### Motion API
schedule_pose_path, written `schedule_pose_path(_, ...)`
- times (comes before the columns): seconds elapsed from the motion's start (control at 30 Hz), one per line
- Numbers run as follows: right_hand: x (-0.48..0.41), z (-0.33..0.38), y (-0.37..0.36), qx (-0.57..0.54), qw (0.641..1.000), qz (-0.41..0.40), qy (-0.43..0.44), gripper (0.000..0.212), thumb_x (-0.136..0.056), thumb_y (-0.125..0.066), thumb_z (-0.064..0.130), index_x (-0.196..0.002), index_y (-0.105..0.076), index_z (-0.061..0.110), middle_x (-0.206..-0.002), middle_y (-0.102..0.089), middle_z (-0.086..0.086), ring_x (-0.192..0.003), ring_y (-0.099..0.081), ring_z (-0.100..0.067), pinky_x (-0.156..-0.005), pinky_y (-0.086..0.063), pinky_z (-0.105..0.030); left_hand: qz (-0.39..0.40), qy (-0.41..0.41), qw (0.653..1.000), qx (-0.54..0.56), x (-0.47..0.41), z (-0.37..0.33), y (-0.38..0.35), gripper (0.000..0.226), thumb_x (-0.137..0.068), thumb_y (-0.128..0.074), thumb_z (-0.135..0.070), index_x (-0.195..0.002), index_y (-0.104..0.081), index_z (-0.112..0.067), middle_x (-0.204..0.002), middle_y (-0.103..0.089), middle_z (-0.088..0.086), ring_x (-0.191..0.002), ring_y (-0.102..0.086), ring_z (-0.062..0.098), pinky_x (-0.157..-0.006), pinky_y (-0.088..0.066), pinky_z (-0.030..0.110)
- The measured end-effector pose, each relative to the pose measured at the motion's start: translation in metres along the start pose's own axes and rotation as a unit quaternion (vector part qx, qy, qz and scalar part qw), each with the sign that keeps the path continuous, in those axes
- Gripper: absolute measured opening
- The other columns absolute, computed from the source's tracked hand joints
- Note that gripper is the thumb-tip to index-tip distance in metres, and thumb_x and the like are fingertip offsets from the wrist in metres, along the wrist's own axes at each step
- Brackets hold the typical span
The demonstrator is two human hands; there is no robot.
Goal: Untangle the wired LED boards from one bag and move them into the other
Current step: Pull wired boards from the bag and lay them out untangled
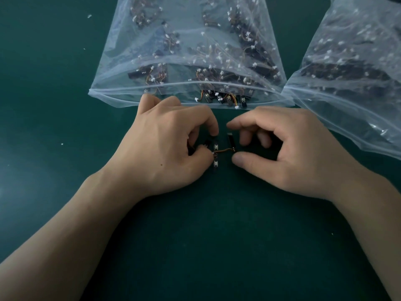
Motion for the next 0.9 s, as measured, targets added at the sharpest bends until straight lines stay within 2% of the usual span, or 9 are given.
schedule_pose_path(0.07,0.001,-0.003,0.001,0.016,1.0,0.02,0.005,0.048,-0.083,-0.076,0.047,-0.127,-0.07,0.029,-0.094,-0.061,0.019,-0.081,-0.057,-0.013,-0.071,-0.046,-0.024,-0.003,0.005,1.0,-0.009,0.0,-0.001,0.0,0.017,-0.072,-0.057,-0.033,-0.088,-0.062,-0.033,-0.064,-0.048,-0.015,-0.077,-0.049,0.01,-0.084,-0.027,0.033)
schedule_pose_path(0.2,0.002,-0.004,-0.003,0.043,0.998,0.039,0.007,0.057,-0.085,-0.068,0.058,-0.136,-0.063,0.033,-0.103,-0.054,0.023,-0.089,-0.055,-0.003,-0.076,-0.04,-0.013,-0.008,0.014,1.0,-0.027,0.001,-0.005,-0.001,0.013,-0.072,-0.058,-0.033,-0.085,-0.058,-0.029,-0.065,-0.047,-0.017,-0.076,-0.047,0.014,-0.085,-0.037,0.038)
schedule_pose_path(0.33,0.004,-0.003,-0.006,0.044,0.998,0.042,0.012,0.054,-0.087,-0.069,0.059,-0.132,-0.068,0.03,-0.108,-0.053,0.022,-0.097,-0.053,0.012,-0.082,-0.038,-0.006,-0.013,0.027,0.999,-0.043,0.001,-0.004,0.0,0.013,-0.071,-0.056,-0.034,-0.083,-0.057,-0.027,-0.064,-0.048,-0.014,-0.074,-0.047,0.017,-0.083,-0.04,0.038)
schedule_pose_path(0.47,0.003,-0.001,-0.006,0.038,0.999,0.028,0.015,0.049,-0.085,-0.073,0.058,-0.125,-0.071,0.029,-0.106,-0.056,0.02,-0.095,-0.055,0.007,-0.08,-0.039,-0.009,-0.014,0.033,0.999,-0.025,0.0,-0.004,0.0,0.009,-0.072,-0.051,-0.031,-0.076,-0.056,-0.026,-0.061,-0.047,-0.011,-0.072,-0.045,0.016,-0.079,-0.038,0.035)
schedule_pose_path(0.53,0.003,-0.001,-0.003,0.012,1.0,0.017,0.018,0.035,-0.085,-0.078,0.051,-0.114,-0.072,0.03,-0.099,-0.06,0.019,-0.09,-0.059,-0.003,-0.075,-0.042,-0.014,-0.022,0.036,0.999,-0.004,0.0,-0.002,0.001,0.009,-0.074,-0.05,-0.028,-0.076,-0.058,-0.026,-0.061,-0.05,-0.01,-0.073,-0.046,0.016,-0.076,-0.036,0.034)
schedule_pose_path(0.63,0.004,-0.003,0.004,-0.092,0.995,0.003,0.024,0.013,-0.085,-0.078,0.034,-0.092,-0.069,0.029,-0.086,-0.067,0.011,-0.077,-0.063,-0.02,-0.066,-0.049,-0.026,-0.044,0.052,0.997,0.034,-0.001,0.002,0.002,0.014,-0.078,-0.051,-0.021,-0.079,-0.064,-0.025,-0.064,-0.056,-0.01,-0.077,-0.051,0.016,-0.075,-0.036,0.028)
schedule_pose_path(0.73,0.008,-0.004,0.013,-0.179,0.981,-0.053,0.052,0.011,-0.088,-0.076,0.022,-0.087,-0.066,0.018,-0.085,-0.07,-0.001,-0.07,-0.064,-0.028,-0.061,-0.049,-0.044,-0.05,0.061,0.996,0.048,-0.002,0.005,0.001,0.017,-0.08,-0.052,-0.02,-0.082,-0.067,-0.027,-0.065,-0.057,-0.01,-0.078,-0.052,0.015,-0.076,-0.036,0.025)
schedule_pose_path(0.8,0.008,-0.004,0.015,-0.166,0.979,-0.098,0.068,0.014,-0.088,-0.077,0.012,-0.084,-0.064,0.011,-0.089,-0.071,-0.003,-0.069,-0.063,-0.025,-0.059,-0.046,-0.043,-0.04,0.058,0.996,0.046,-0.001,0.005,0.001,0.016,-0.079,-0.054,-0.021,-0.084,-0.067,-0.028,-0.065,-0.057,-0.008,-0.077,-0.052,0.017,-0.076,-0.035,0.029)
schedule_pose_path(0.9,0.006,-0.001,0.008,-0.083,0.989,-0.09,0.083,0.015,-0.084,-0.081,0.006,-0.08,-0.066,0.009,-0.098,-0.071,0.001,-0.076,-0.063,-0.017,-0.066,-0.045,-0.024,-0.02,0.048,0.997,0.054,-0.001,0.004,0.001,0.018,-0.074,-0.055,-0.021,-0.086,-0.067,-0.028,-0.064,-0.056,-0.009,-0.077,-0.053,0.018,-0.078,-0.035,0.031)
Point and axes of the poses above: each hand's wrist, its own x-axis away from the middle knuckle, its own y-axis out of the back of the hand, z = x × y, the point moved 6 cm from there along -x, towards the middle knuckle
